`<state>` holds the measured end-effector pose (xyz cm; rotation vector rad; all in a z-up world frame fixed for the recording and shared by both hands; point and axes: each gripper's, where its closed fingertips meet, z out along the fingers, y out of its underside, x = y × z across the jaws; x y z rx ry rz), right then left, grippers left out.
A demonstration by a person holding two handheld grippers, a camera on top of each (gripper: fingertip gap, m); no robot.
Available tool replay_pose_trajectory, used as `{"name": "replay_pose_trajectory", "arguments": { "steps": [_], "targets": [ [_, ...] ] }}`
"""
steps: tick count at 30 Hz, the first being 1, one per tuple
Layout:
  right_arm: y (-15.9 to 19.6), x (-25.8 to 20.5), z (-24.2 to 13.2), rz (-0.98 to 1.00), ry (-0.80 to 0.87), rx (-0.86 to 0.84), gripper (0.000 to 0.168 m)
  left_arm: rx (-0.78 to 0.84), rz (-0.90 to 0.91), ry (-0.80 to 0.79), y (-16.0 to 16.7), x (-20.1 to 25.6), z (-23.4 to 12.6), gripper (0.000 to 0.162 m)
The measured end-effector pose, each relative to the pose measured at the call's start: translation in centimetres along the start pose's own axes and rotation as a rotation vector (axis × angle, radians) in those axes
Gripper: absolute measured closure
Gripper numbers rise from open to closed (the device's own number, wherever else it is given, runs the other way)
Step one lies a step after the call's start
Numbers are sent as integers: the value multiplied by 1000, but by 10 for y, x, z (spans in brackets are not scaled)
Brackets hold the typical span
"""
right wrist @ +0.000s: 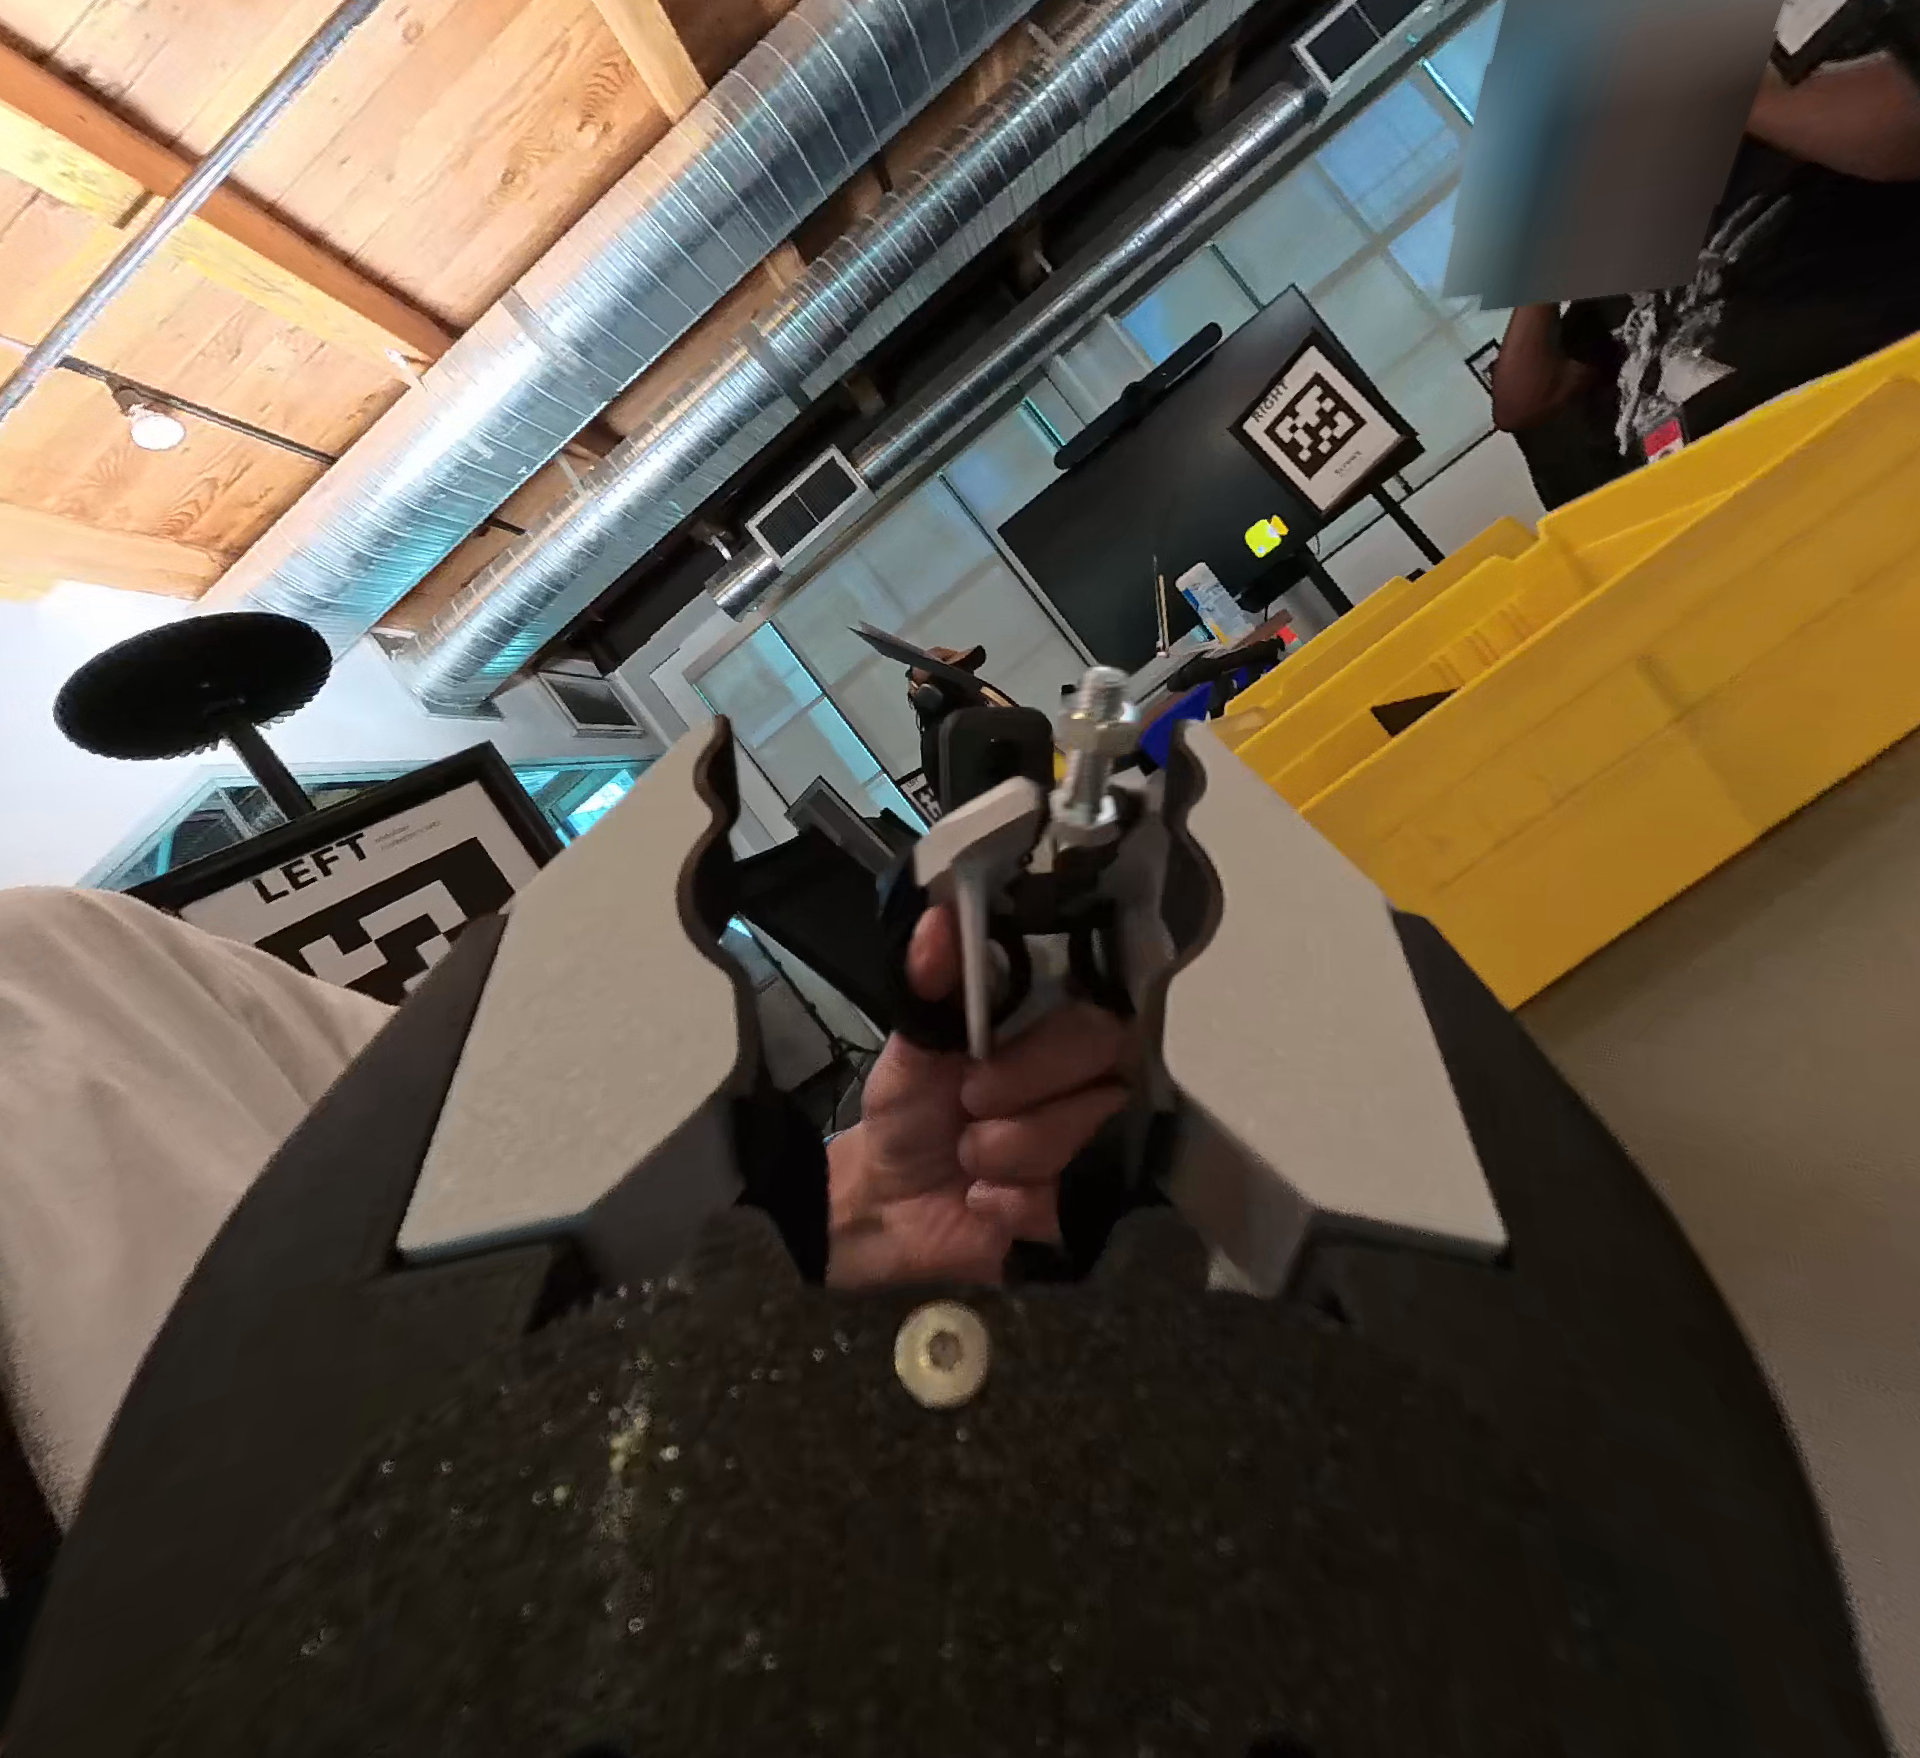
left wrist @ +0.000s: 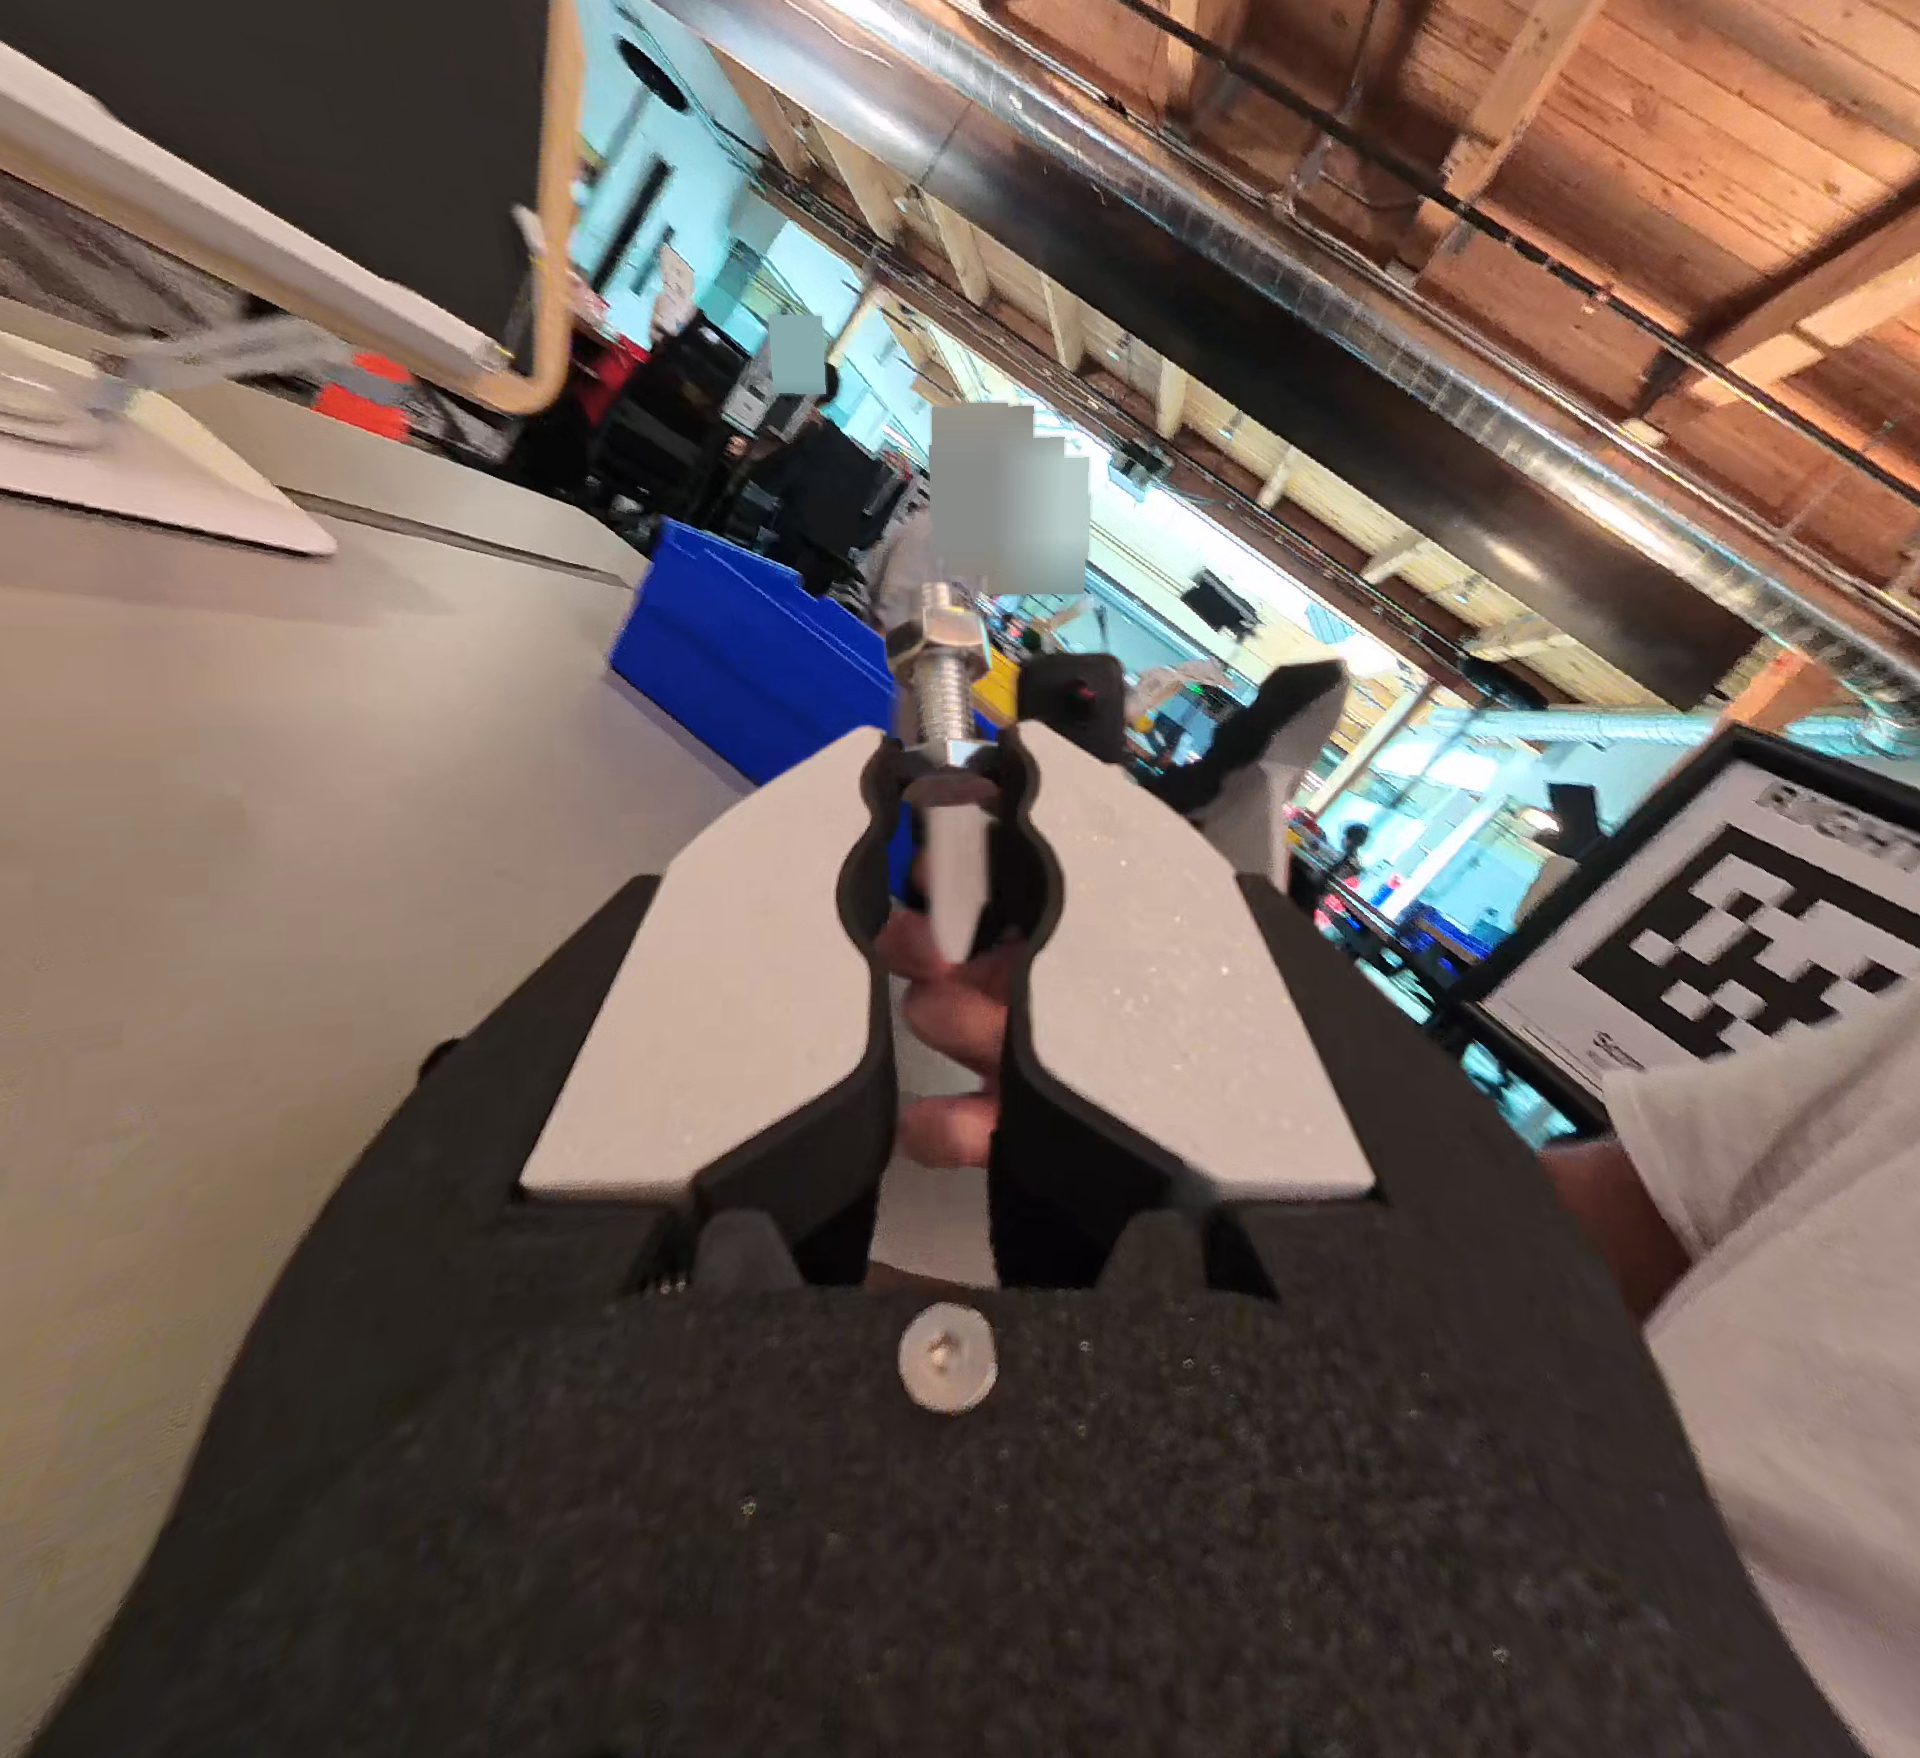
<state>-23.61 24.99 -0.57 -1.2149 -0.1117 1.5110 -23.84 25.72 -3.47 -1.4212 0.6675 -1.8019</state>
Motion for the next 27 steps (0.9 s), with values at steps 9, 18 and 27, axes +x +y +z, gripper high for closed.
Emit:
{"name": "replay_pose_trajectory", "arguments": {
  "steps": [9, 18, 27],
  "targets": [
    [9, -12, 7, -24, -43, -9, 81, -47, -1, 37, 15, 11, 12, 144],
    [2, -24, 2, -68, -93, -41, 101, 170, -123, -157, -36, -48, -37, 144],
    [16, -8, 8, -21, -34, -56, 78, -82, 34, 50, 16, 12, 11, 144]
  ]
}}
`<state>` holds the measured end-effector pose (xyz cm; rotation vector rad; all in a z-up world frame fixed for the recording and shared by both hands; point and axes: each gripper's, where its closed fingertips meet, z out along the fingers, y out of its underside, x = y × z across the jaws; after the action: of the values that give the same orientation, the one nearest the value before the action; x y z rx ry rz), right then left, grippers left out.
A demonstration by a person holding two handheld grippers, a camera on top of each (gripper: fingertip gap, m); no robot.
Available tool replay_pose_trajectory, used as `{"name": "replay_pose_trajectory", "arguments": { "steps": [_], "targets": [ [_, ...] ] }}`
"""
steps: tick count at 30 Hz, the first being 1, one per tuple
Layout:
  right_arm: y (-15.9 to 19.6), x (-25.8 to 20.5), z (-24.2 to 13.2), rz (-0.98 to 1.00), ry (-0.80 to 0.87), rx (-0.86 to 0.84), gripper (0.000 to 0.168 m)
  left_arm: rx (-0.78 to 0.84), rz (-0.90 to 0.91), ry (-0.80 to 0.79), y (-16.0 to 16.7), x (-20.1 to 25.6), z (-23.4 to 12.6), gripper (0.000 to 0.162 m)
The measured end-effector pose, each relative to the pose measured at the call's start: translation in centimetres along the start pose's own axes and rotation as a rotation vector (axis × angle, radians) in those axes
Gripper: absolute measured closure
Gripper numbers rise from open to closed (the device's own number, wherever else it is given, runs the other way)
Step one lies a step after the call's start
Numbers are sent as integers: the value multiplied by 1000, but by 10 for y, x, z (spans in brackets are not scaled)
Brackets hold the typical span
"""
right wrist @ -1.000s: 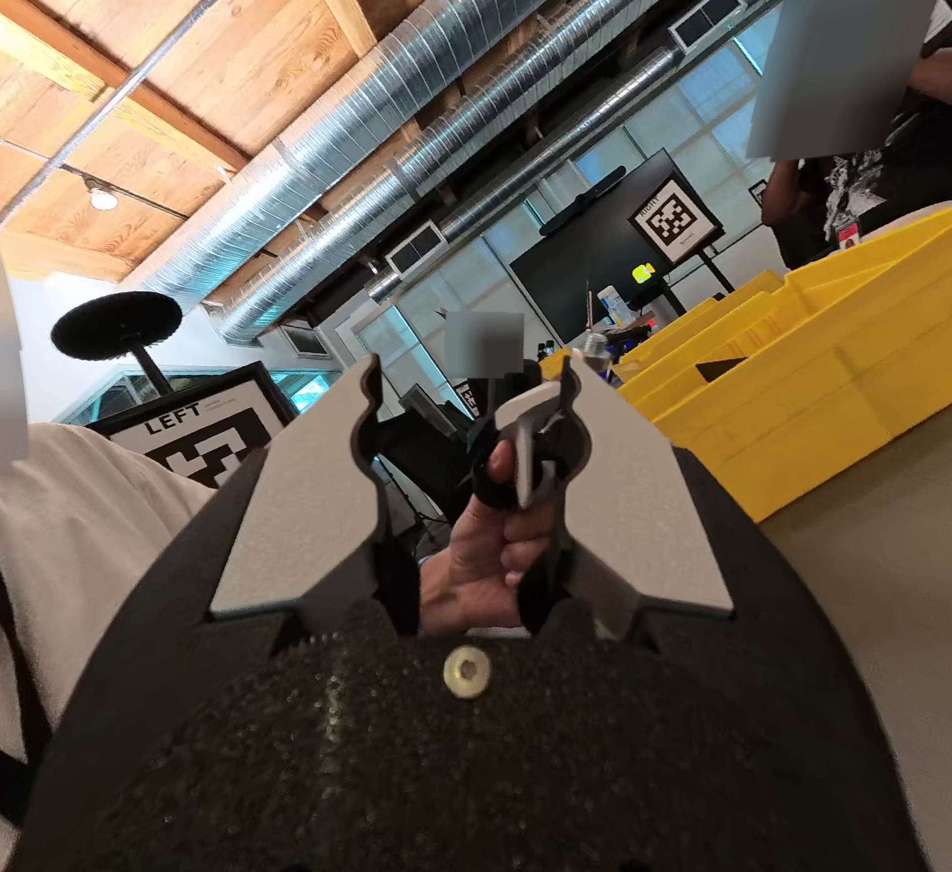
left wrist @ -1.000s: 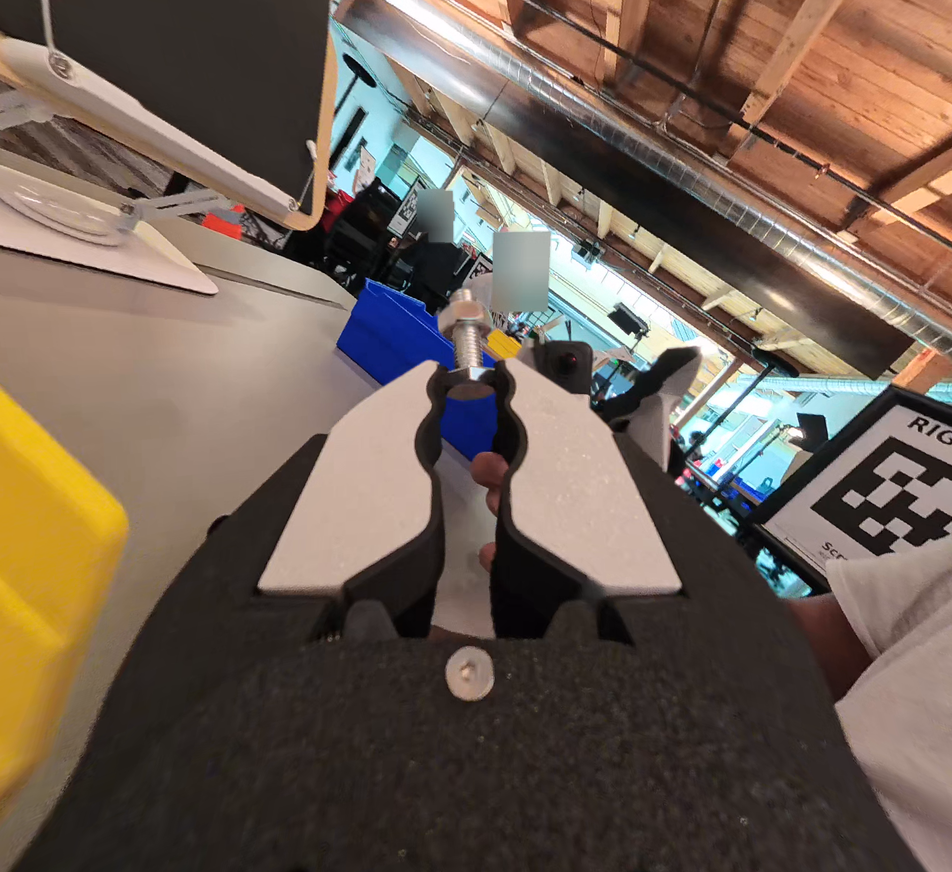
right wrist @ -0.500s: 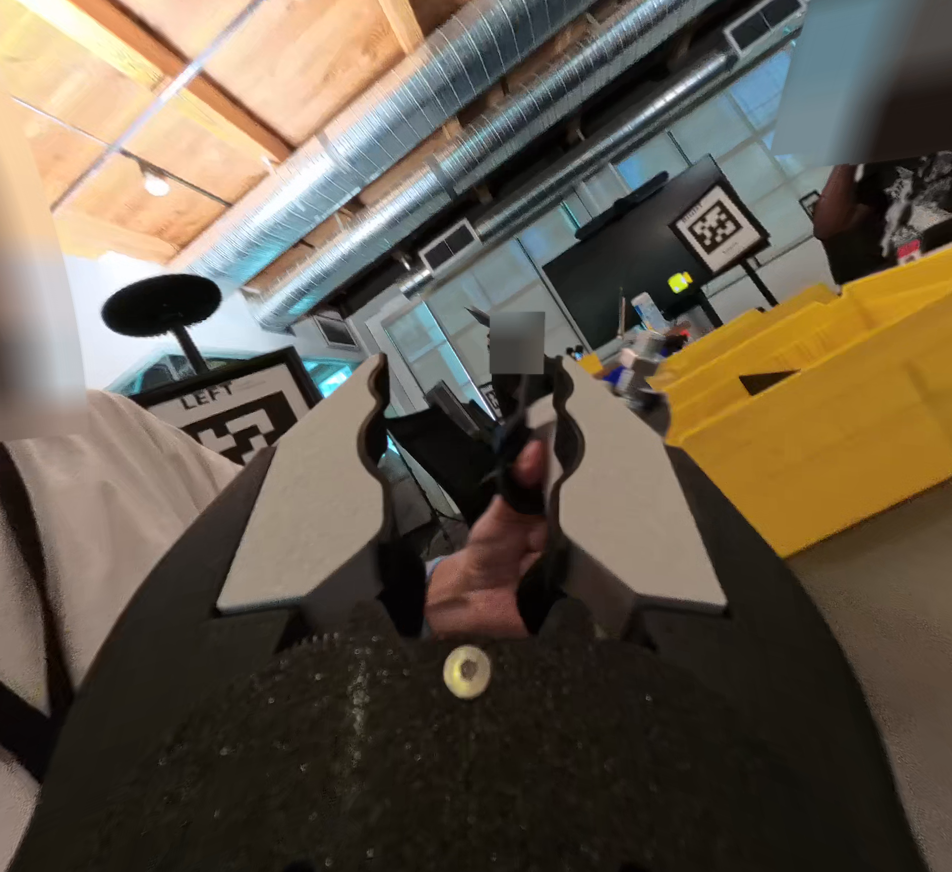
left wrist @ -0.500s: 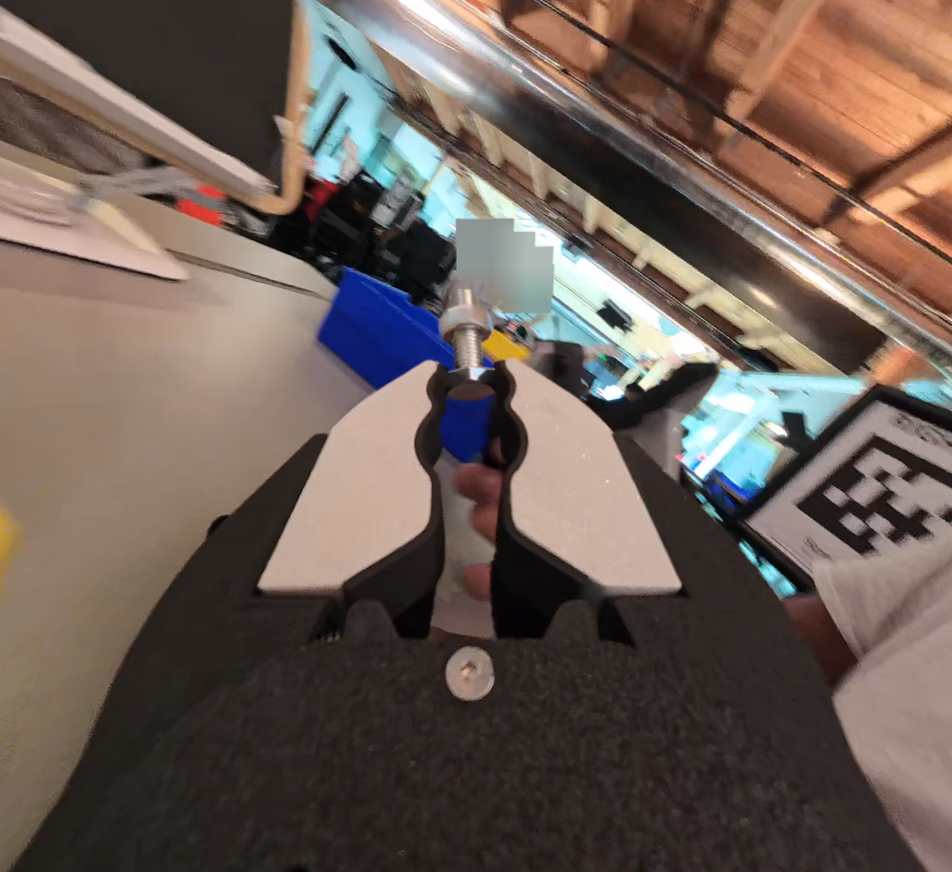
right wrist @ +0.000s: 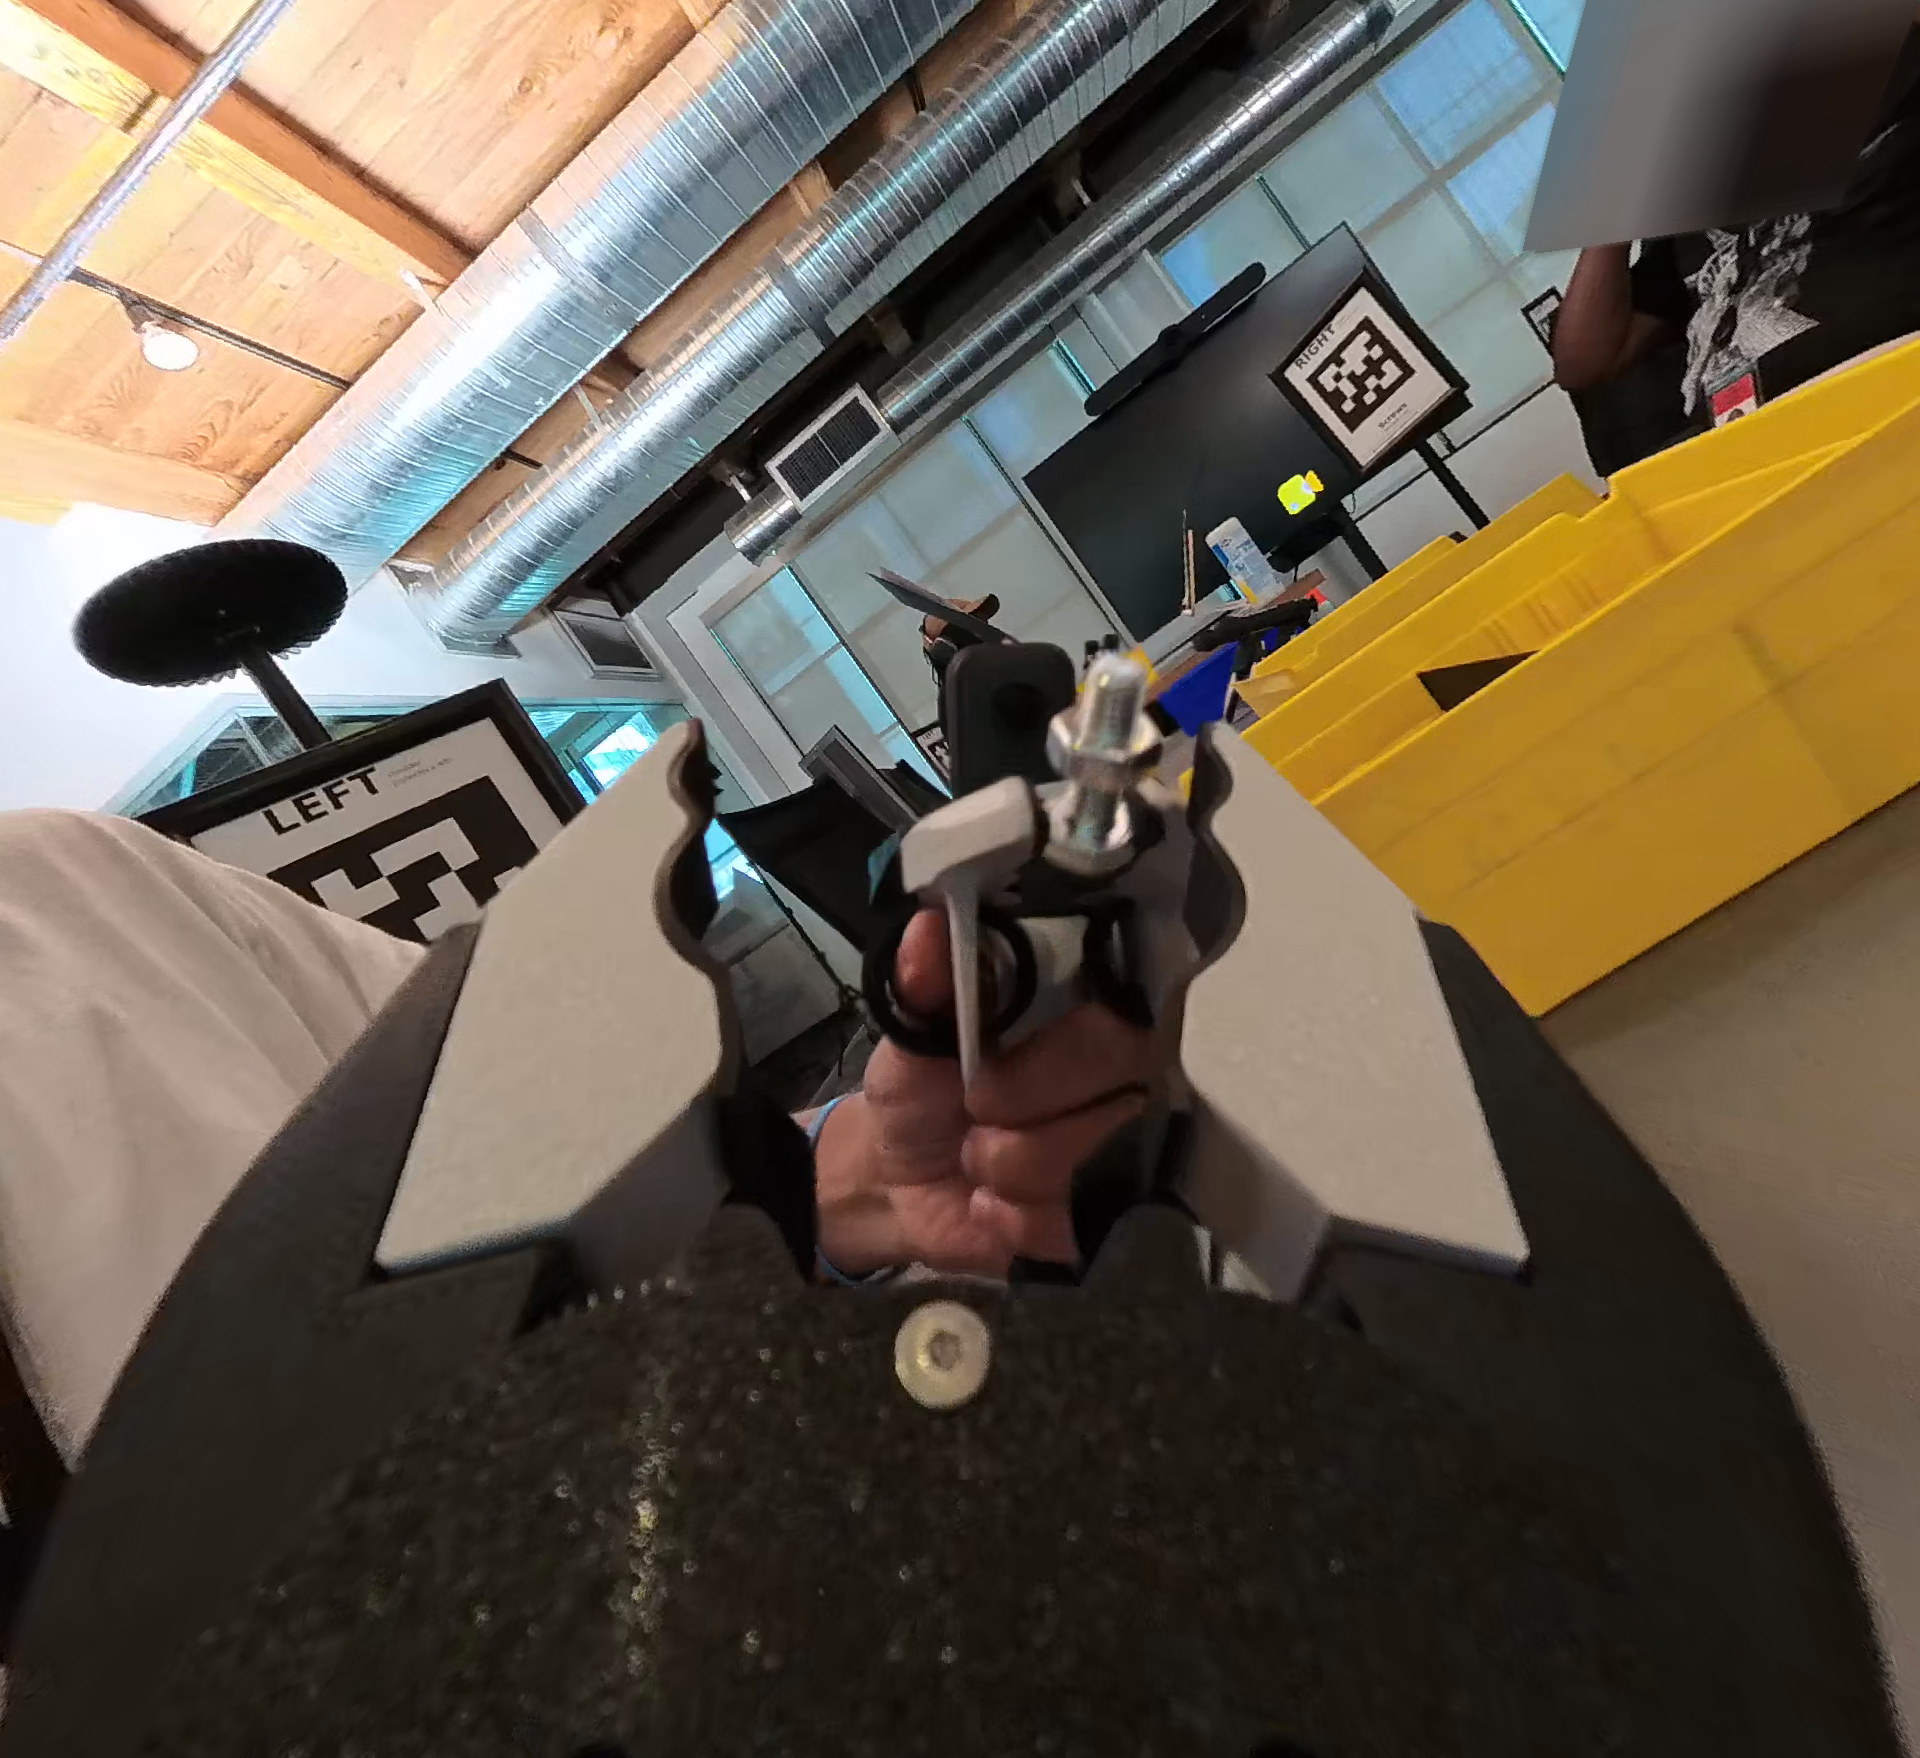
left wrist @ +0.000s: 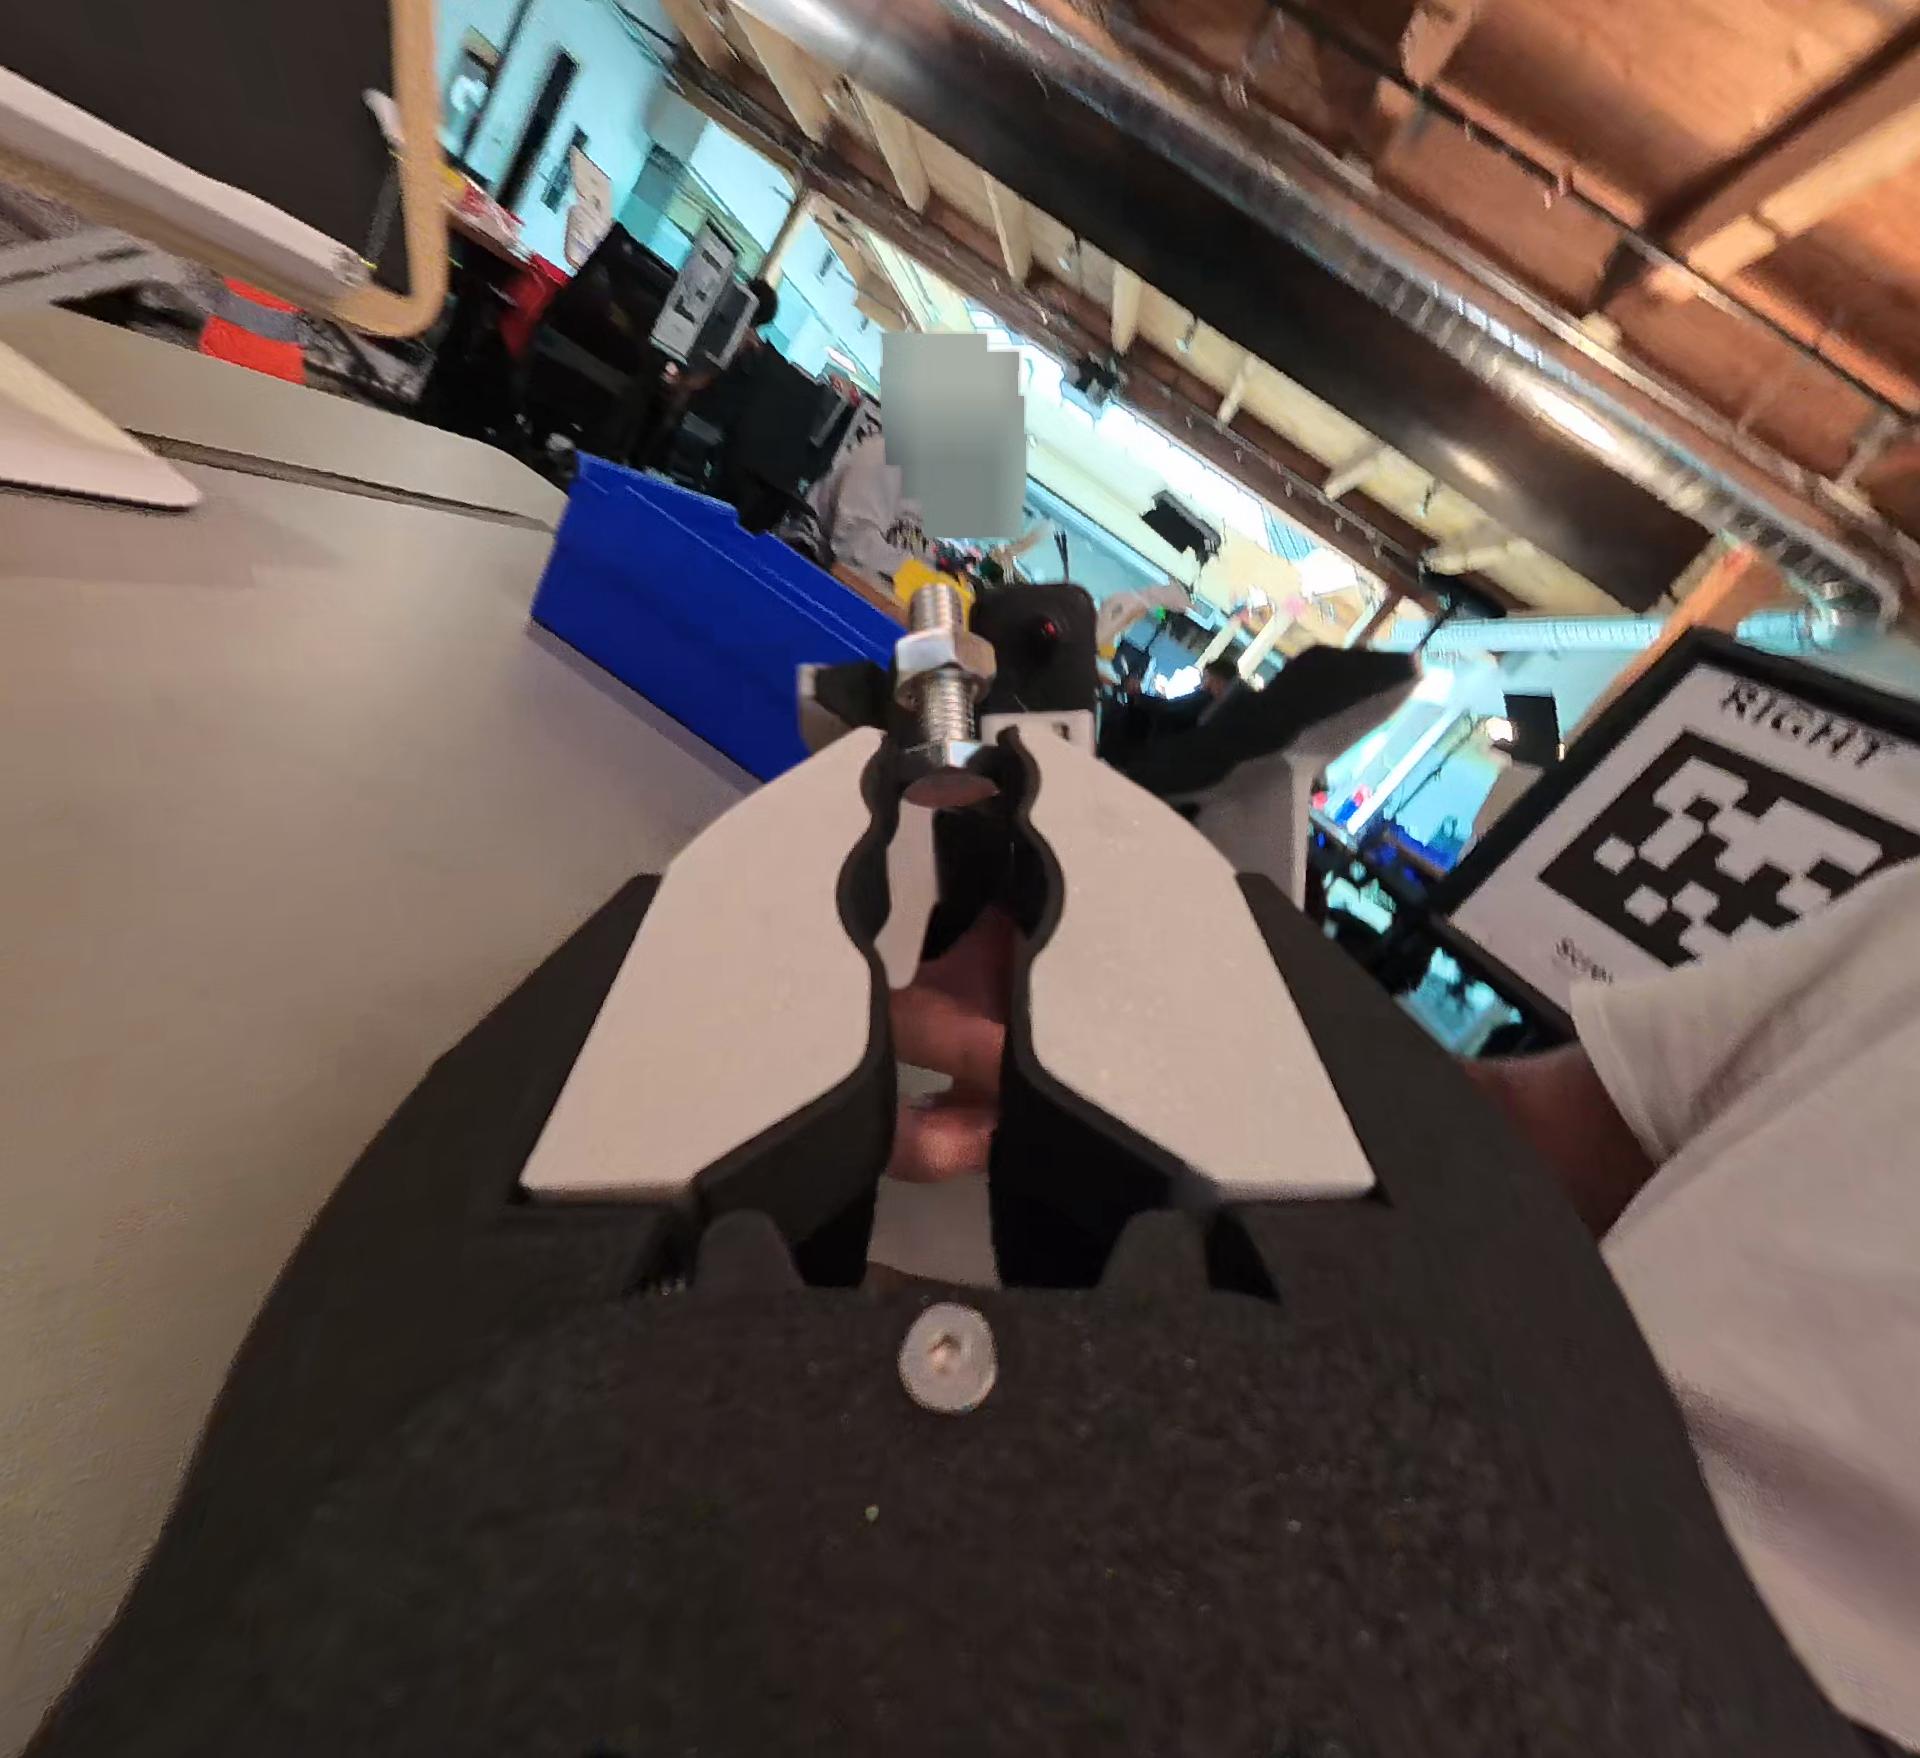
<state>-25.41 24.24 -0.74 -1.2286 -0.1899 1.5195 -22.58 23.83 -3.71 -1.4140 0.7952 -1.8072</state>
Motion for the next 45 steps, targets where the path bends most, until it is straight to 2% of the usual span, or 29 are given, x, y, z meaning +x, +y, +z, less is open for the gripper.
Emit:
{"name": "replay_pose_trajectory", "arguments": {
  "steps": [3, 6, 7, 8, 12, 14, 18, 22, 26, 28, 32, 37, 43, 45],
  "targets": [
    [-4, -8, 0, -10, -39, 32, 79, -22, 23, -7, 5, 3, 4, 144],
    [-4, -5, -4, 25, -28, 16, 82, 63, -1, -39, -12, -7, -8, 144],
    [-5, -11, -7, 44, -74, 6, 100, 87, 1, -77, -18, -14, -14, 145],
    [-8, -17, -8, 61, -115, 8, 106, 98, 2, -118, -22, -24, -21, 144],
    [-9, -16, -8, 7, -81, -28, 105, 137, -14, -156, -35, -36, -35, 144],
    [-12, -9, -10, 18, -53, -11, 104, 113, -8, -134, -29, -31, -29, 144],
    [-11, 8, -11, 38, 21, 3, 90, 40, 6, -18, -11, -5, -9, 144],
    [-3, 1, -5, 29, -13, -16, 87, -34, 36, 32, 5, 9, 4, 144],
    [0, -2, -5, 19, -8, -30, 87, 28, 3, -17, -9, -6, -7, 144],
    [-4, -7, -9, 52, -59, -40, 107, 72, 10, -89, -19, -19, -17, 144],
    [-12, 5, -15, 46, 2, -16, 110, 65, -6, -91, -21, -24, -23, 145],
    [-13, 14, -19, 81, 36, -12, 117, -30, 52, -8, -1, -1, -5, 144],
    [-9, 16, -20, 48, 57, -50, 143, -55, 57, 14, 6, 6, 1, 144],
    [-5, 16, -21, 52, 64, -74, 160, -62, 63, 20, 8, 8, 3, 144]
  ]
}}
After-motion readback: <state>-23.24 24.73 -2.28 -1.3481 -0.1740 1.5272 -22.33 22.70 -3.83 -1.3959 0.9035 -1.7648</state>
